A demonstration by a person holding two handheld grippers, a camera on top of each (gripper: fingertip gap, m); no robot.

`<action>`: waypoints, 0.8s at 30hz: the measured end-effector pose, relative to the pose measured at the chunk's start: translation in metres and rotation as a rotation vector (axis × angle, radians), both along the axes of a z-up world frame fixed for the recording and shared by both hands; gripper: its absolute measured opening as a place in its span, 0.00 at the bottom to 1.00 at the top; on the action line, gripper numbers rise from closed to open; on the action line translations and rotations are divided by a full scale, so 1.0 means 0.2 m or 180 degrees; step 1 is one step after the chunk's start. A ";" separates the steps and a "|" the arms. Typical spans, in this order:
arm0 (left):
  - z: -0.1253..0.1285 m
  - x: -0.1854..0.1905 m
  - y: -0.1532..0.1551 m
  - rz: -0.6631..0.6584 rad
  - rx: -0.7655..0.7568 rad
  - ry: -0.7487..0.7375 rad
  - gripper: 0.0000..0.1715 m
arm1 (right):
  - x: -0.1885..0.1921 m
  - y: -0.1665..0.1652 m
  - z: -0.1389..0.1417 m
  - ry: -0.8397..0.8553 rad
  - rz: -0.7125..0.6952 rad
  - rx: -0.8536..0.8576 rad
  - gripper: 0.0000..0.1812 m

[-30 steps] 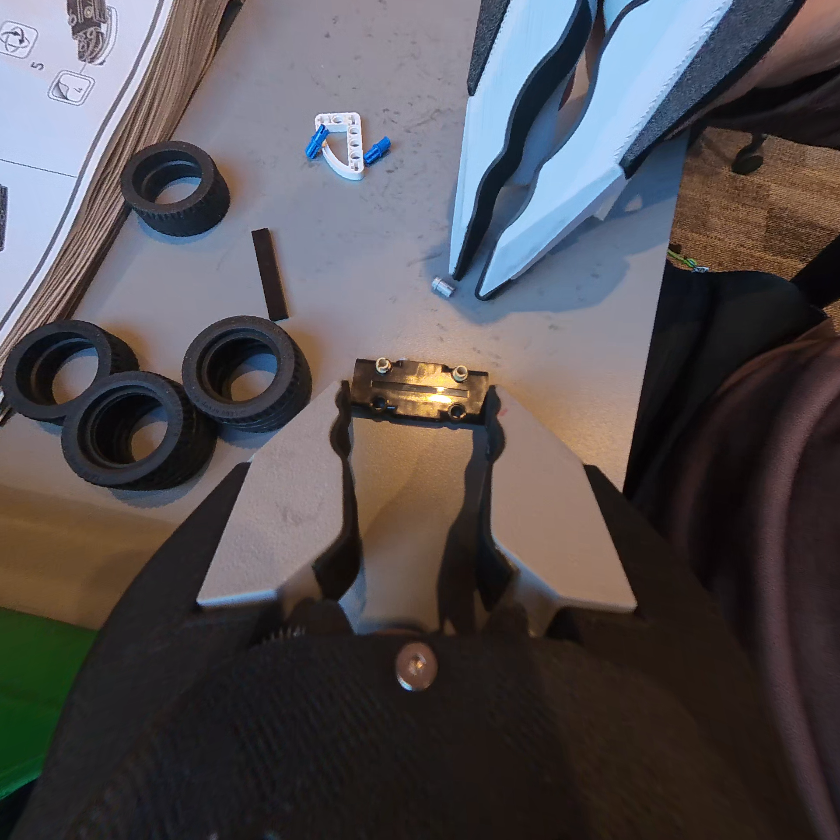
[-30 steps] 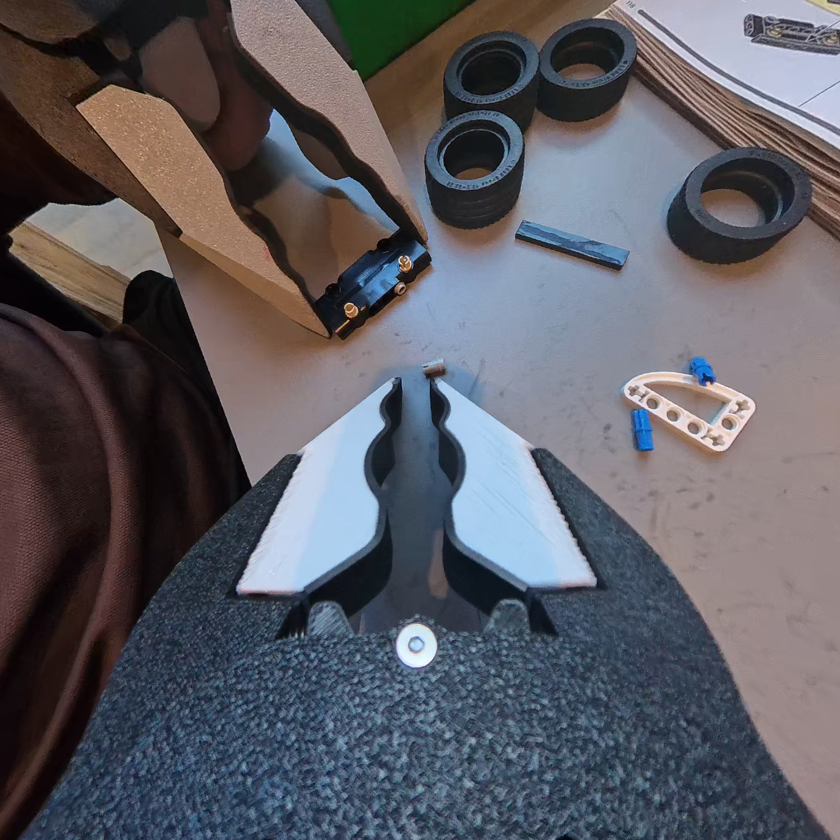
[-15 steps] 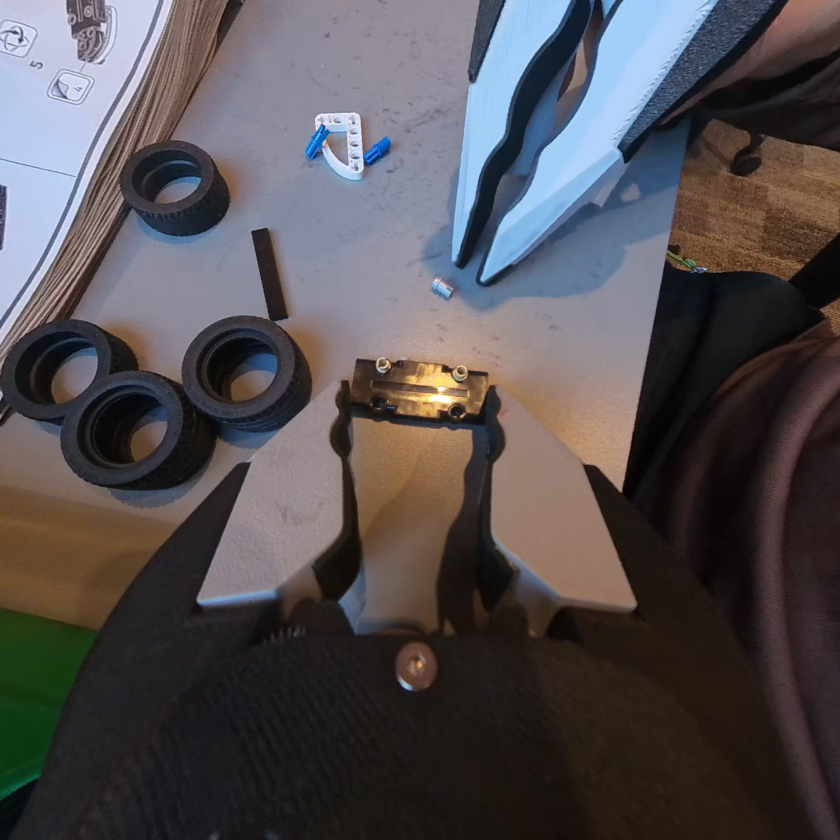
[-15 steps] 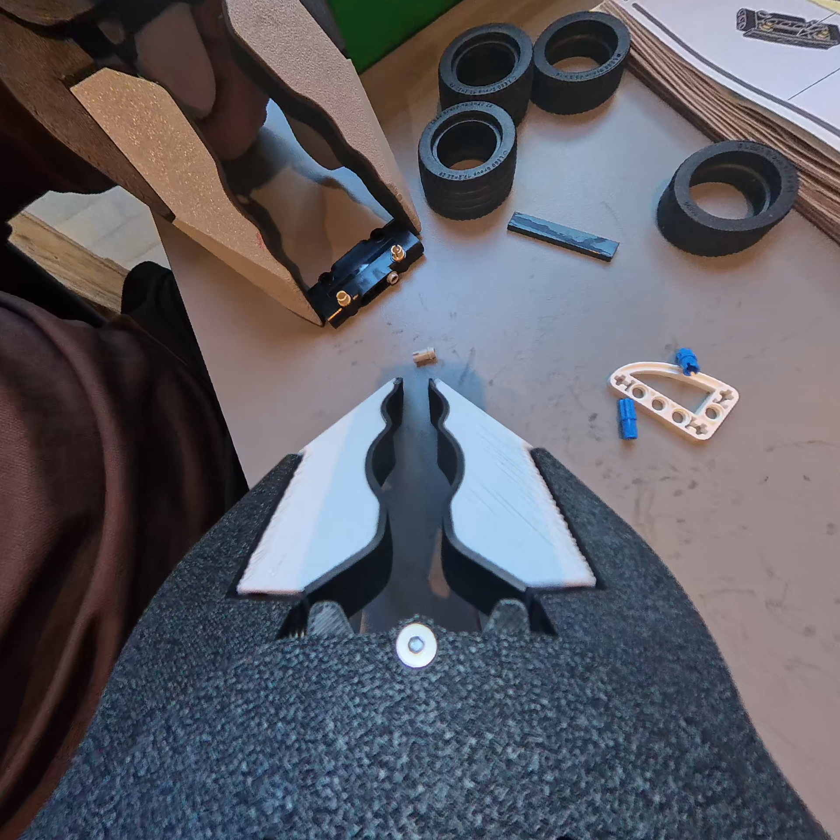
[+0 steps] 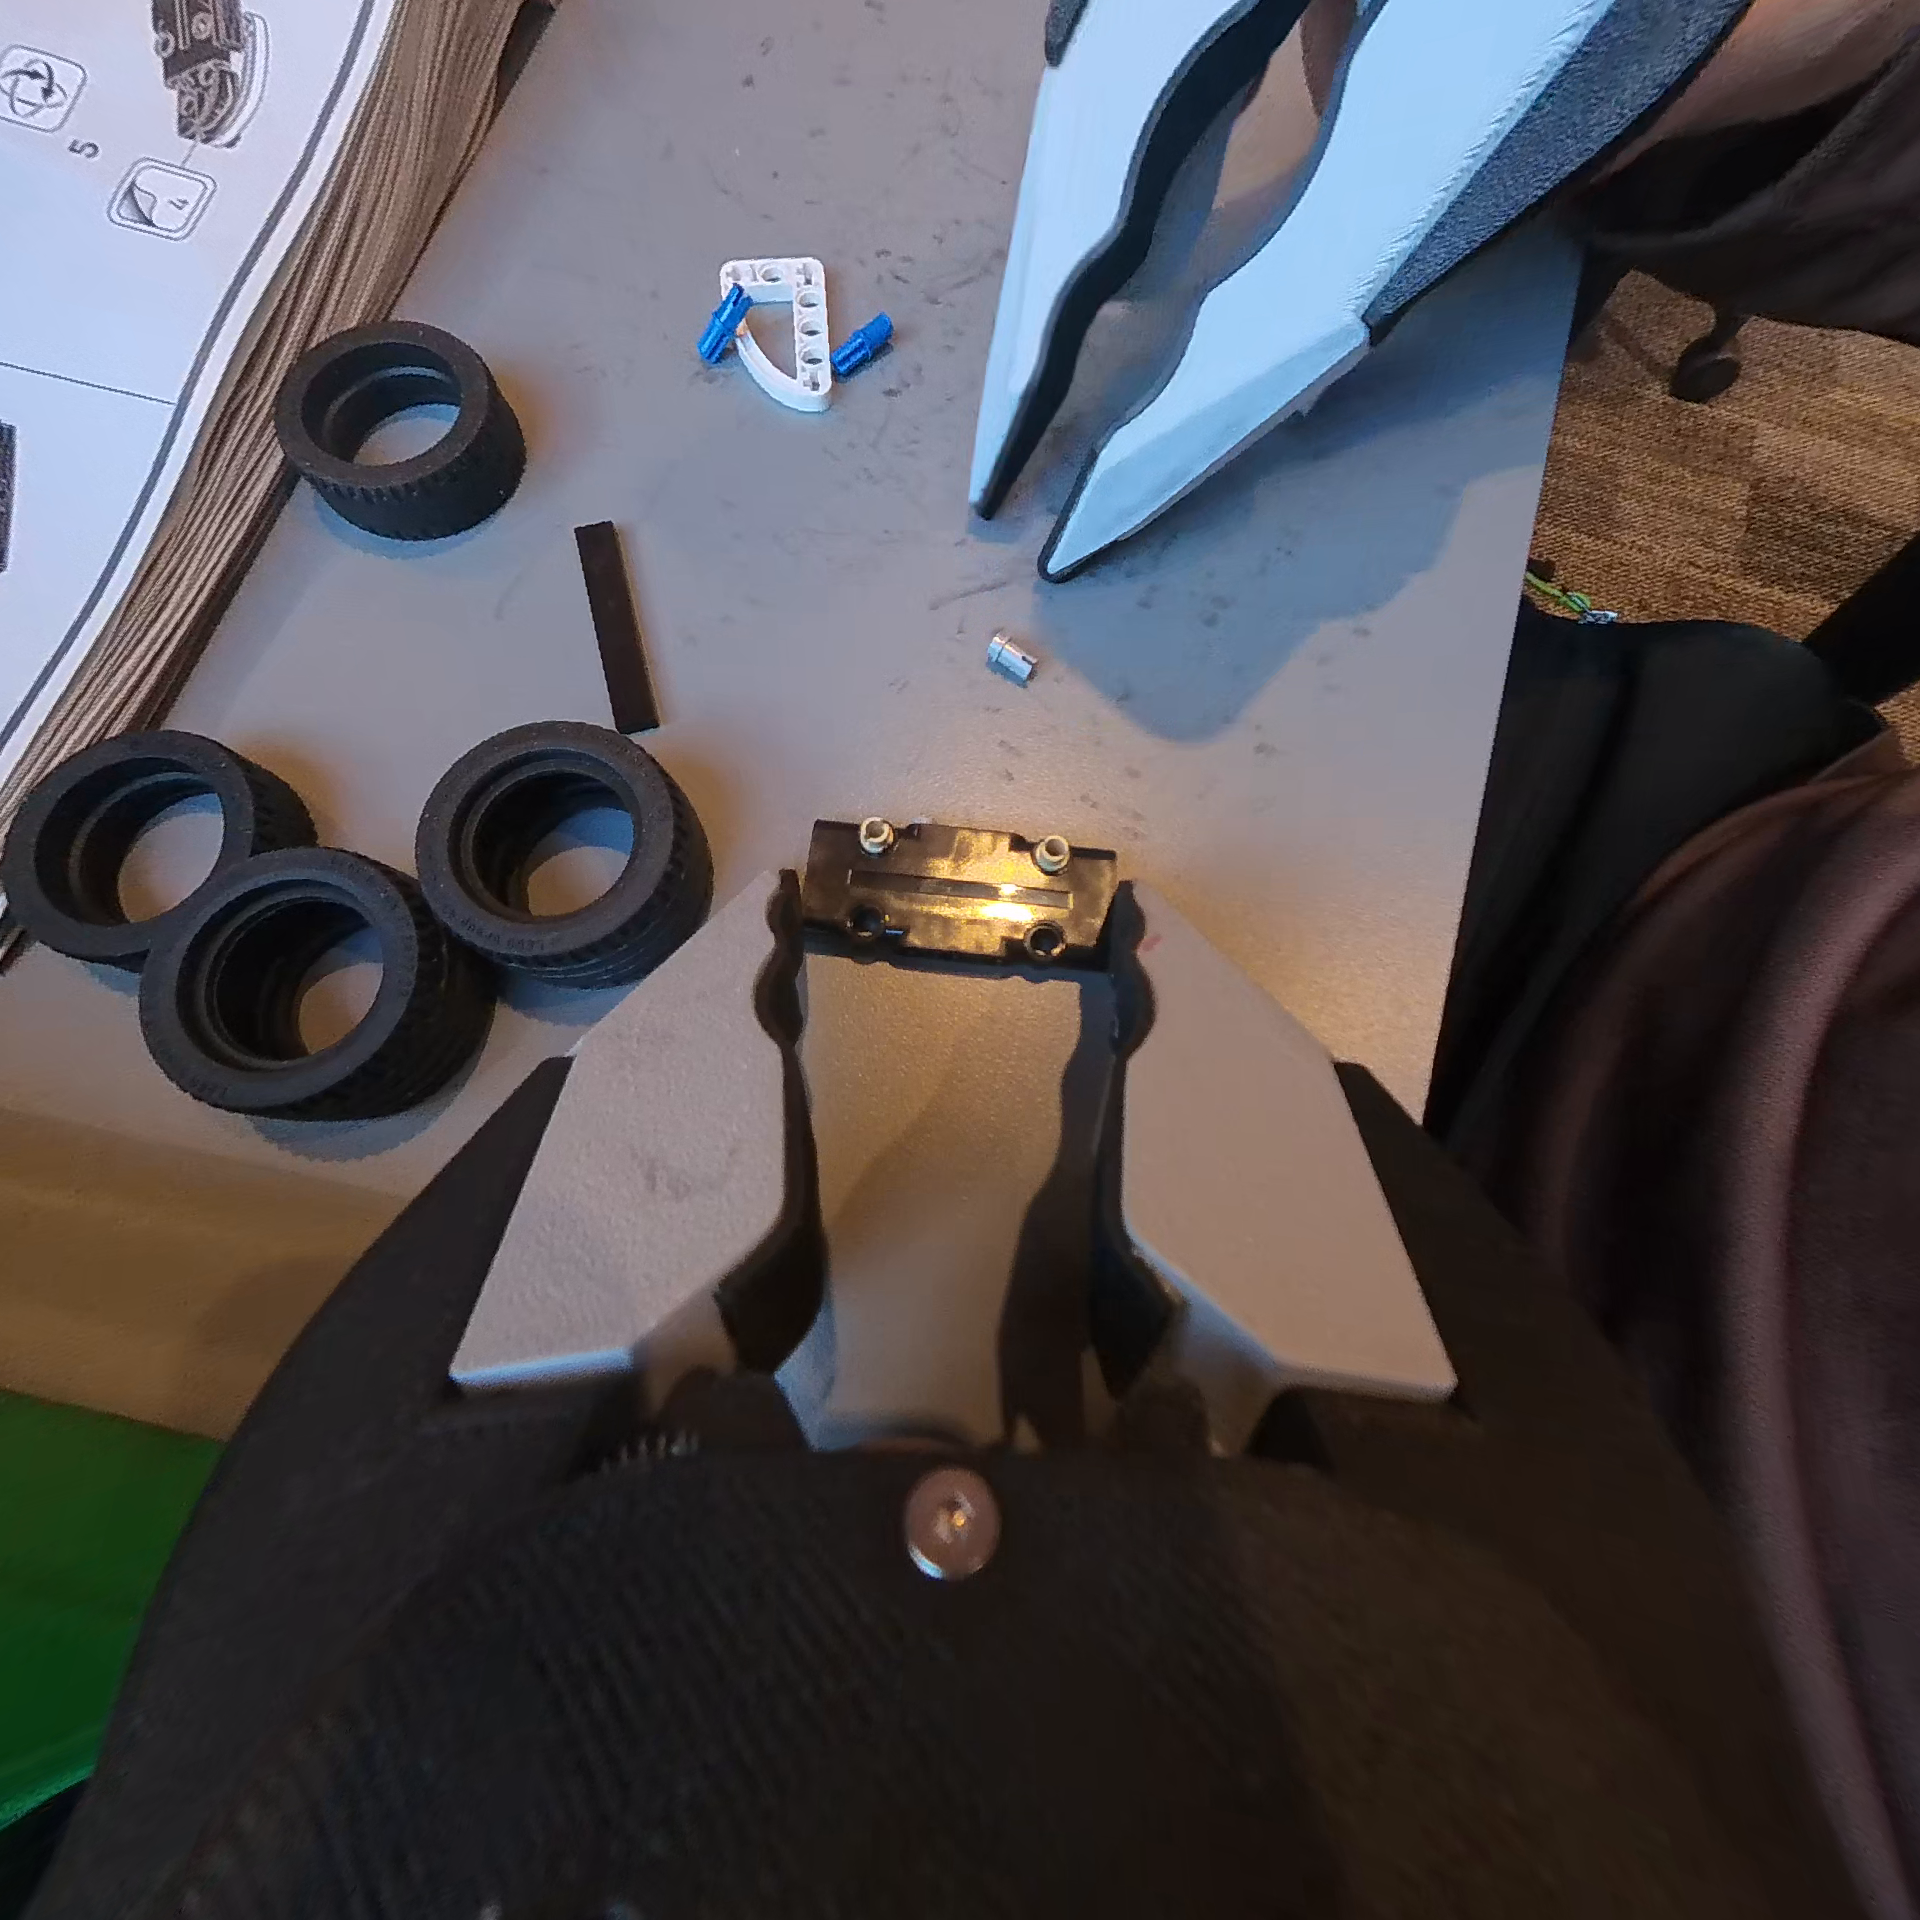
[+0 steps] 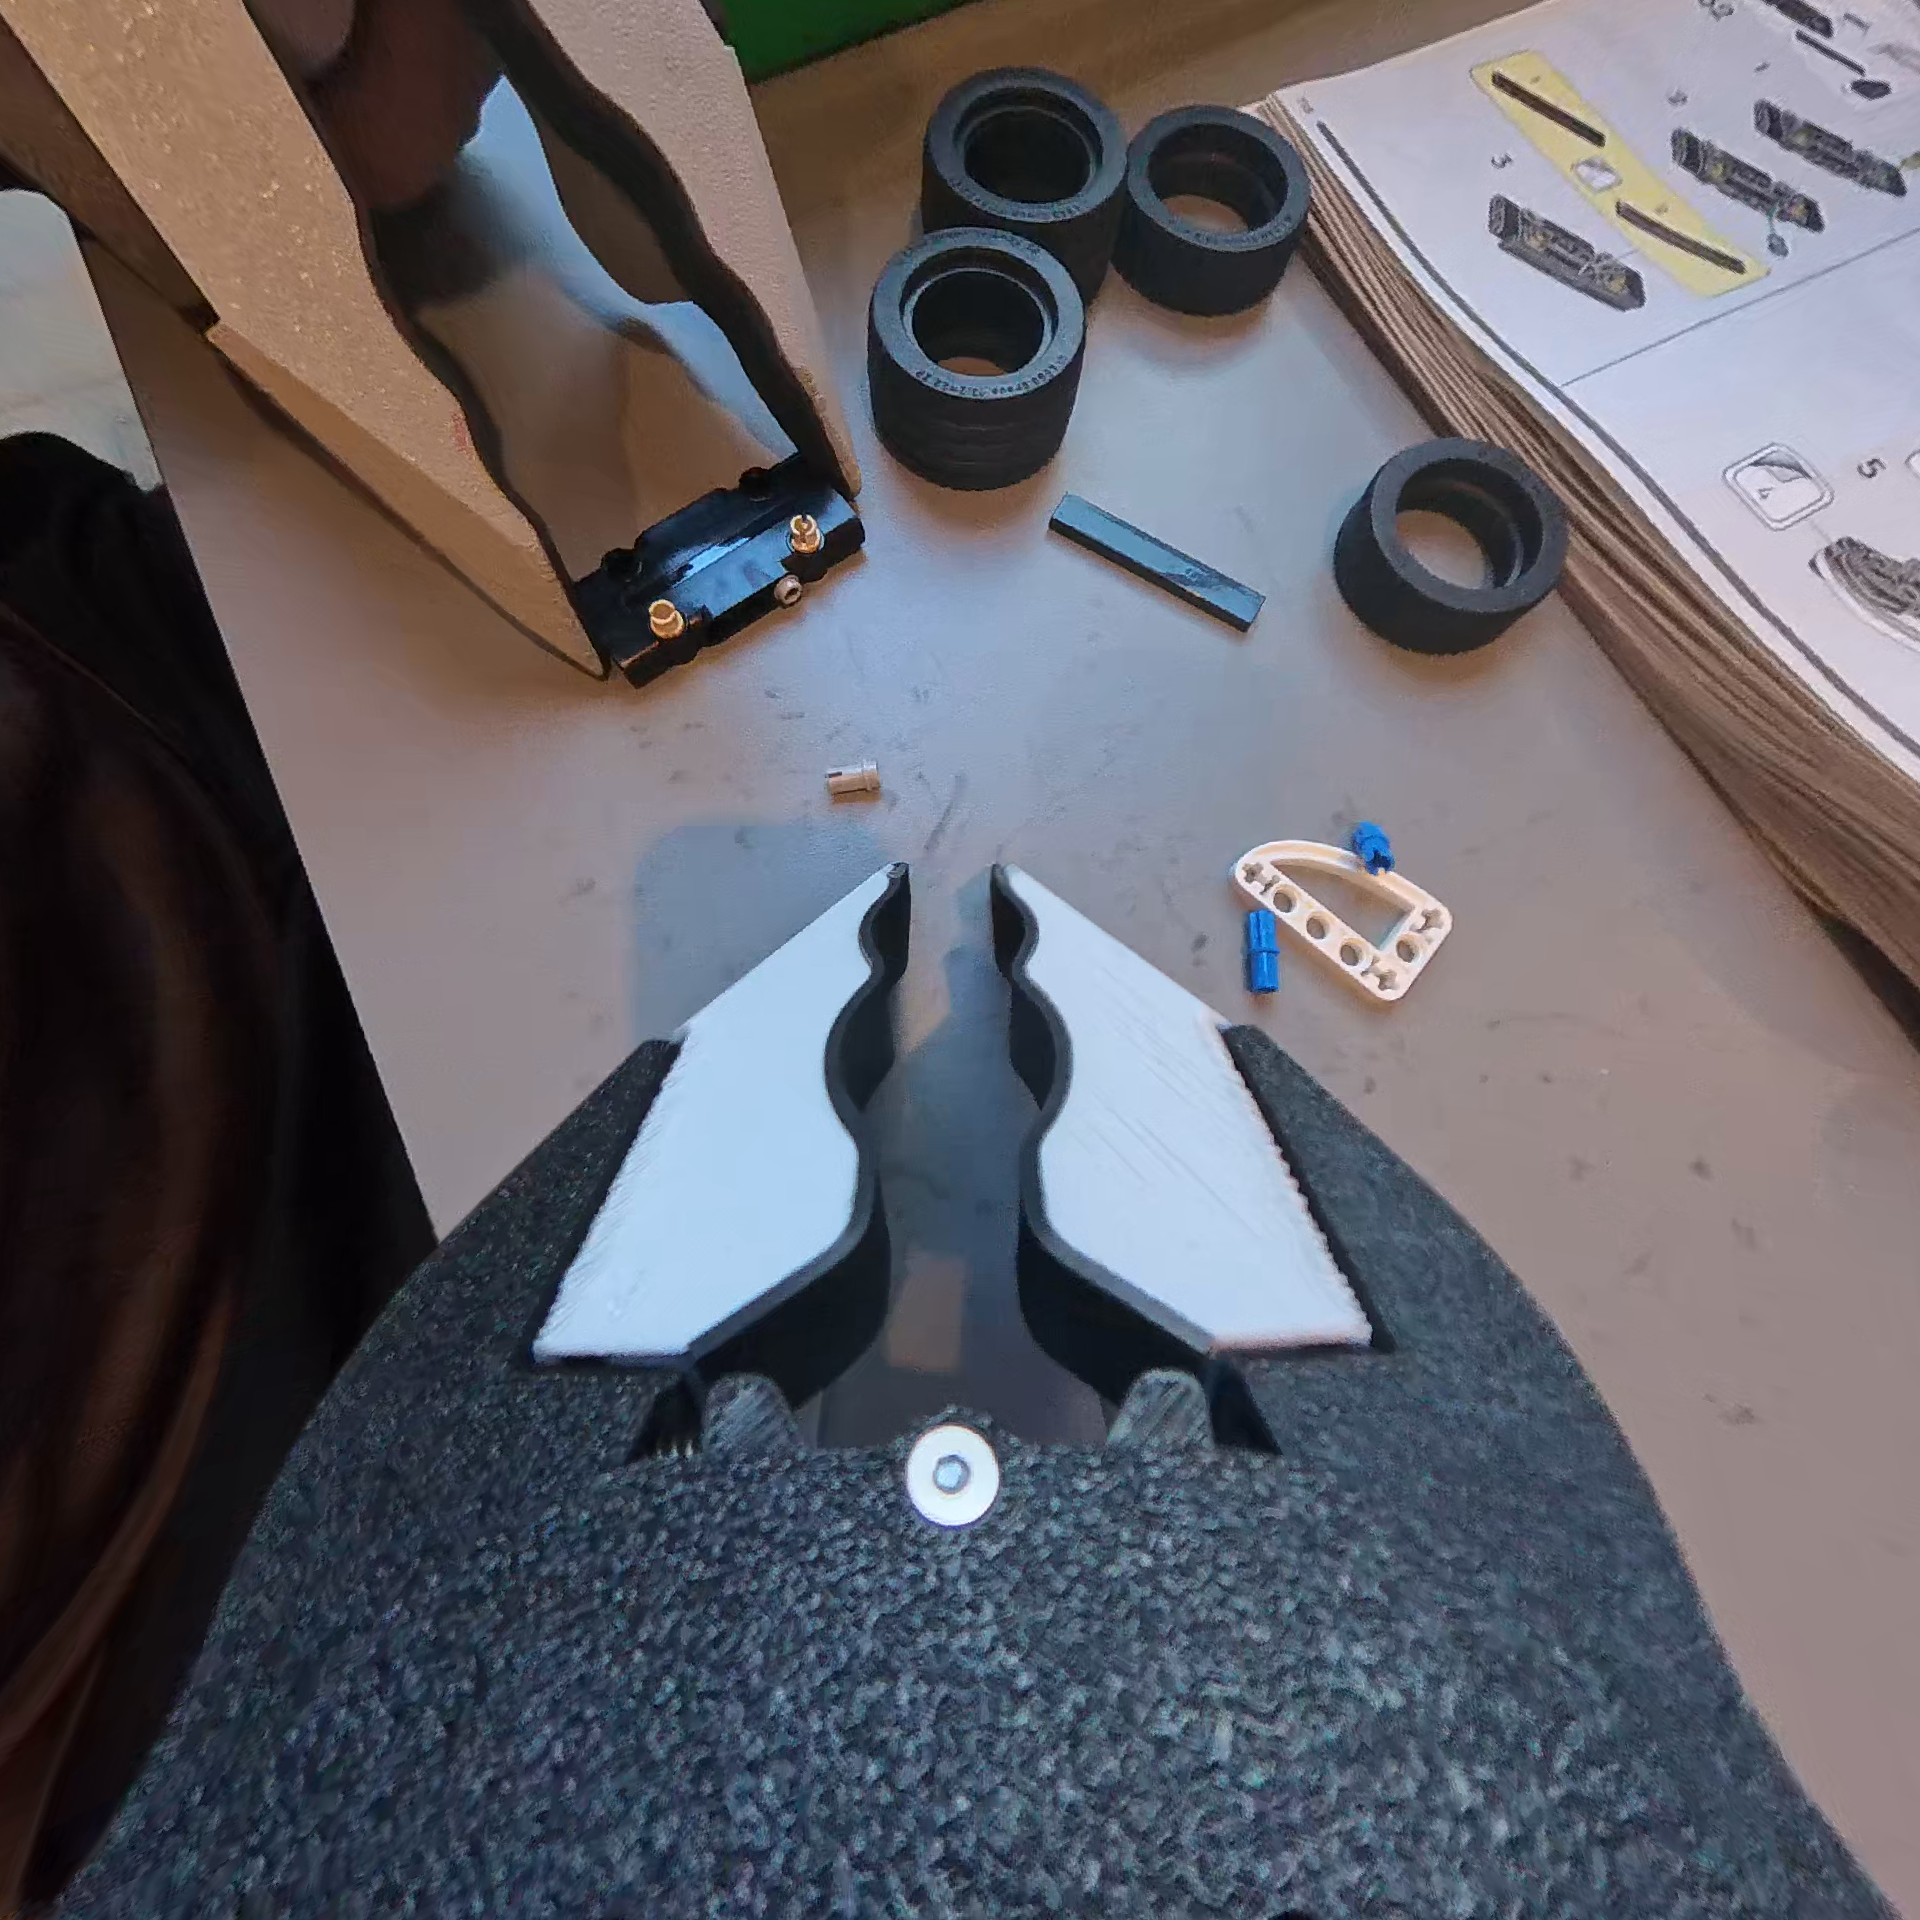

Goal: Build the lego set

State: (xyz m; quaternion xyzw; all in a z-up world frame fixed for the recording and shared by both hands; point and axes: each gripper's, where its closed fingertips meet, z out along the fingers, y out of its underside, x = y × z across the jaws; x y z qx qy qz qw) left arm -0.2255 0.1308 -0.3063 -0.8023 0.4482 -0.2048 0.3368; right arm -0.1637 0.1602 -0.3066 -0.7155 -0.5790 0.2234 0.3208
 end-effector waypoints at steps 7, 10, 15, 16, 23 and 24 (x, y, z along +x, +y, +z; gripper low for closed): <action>0.00 0.00 0.00 0.0000 0.0002 0.0002 0.34 | -0.01 0.00 0.00 0.0020 0.0191 0.0013 0.12; 0.00 0.00 0.00 0.0000 0.0002 0.0002 0.34 | -0.02 0.01 0.00 0.0003 0.0301 0.0110 0.12; 0.00 0.00 0.00 0.0000 0.0002 0.0002 0.34 | -0.05 0.01 0.01 -0.0012 0.0501 0.0231 0.13; 0.00 0.00 0.00 0.0000 0.0004 0.0003 0.34 | -0.06 0.00 0.01 -0.0018 0.0559 0.0249 0.12; 0.00 0.00 0.00 0.0000 0.0002 0.0002 0.34 | -0.11 0.01 0.01 -0.0015 0.0670 0.0225 0.11; 0.00 0.00 0.00 0.0000 0.0001 0.0001 0.34 | -0.11 0.01 0.01 -0.0014 0.0678 0.0232 0.10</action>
